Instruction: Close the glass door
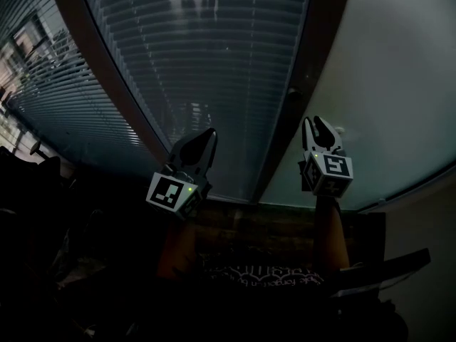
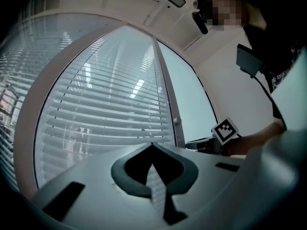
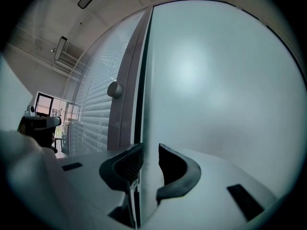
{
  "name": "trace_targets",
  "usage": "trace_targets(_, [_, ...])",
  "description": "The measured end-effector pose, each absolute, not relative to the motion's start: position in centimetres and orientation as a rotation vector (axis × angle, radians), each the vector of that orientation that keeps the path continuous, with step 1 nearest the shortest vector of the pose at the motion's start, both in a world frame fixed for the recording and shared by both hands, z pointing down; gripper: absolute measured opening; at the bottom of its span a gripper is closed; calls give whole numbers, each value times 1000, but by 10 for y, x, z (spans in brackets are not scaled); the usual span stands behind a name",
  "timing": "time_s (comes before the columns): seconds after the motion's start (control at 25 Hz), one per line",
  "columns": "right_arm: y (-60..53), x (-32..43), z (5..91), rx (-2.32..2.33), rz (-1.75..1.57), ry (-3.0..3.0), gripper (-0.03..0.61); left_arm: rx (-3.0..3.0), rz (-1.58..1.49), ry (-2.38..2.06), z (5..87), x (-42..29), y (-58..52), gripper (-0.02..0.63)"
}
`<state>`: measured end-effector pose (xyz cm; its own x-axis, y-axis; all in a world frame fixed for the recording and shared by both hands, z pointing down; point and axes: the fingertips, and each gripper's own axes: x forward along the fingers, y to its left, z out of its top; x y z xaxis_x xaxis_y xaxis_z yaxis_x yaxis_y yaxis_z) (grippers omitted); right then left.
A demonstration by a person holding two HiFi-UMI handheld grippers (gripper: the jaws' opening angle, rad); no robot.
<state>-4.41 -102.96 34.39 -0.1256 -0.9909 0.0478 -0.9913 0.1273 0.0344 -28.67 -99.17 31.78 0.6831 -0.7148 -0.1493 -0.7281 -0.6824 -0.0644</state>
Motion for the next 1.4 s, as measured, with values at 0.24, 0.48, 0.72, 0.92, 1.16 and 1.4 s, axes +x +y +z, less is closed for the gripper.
trace_targets(0.24, [-1041,-42,336,2071,1,-2311,98,-2762,176,1228,313,-295,-999,2])
trace_targets(0.48, [-1035,-38,348,2071,-5,-2289,98,-2755,174,1218,320,-288,-994,2])
trace_targets(0.72, [-1037,-44,341,2019,-43,-2300,98,-2771,170,1204,316,-286,-993,2])
trace_targets(0.92, [-1037,-49,338,1993,-37,-2299,98,-2767,168,1198,311,-287,-991,2])
trace_targets(1.16, [-1029,-51,327,2010,-41,-2319,98,-2765,170,1195,304,-289,-990,2])
trace_targets(1.4, [-1006,-48,311,2062,-47,-2351,61,-2767,197,1166,297,-281,-987,2])
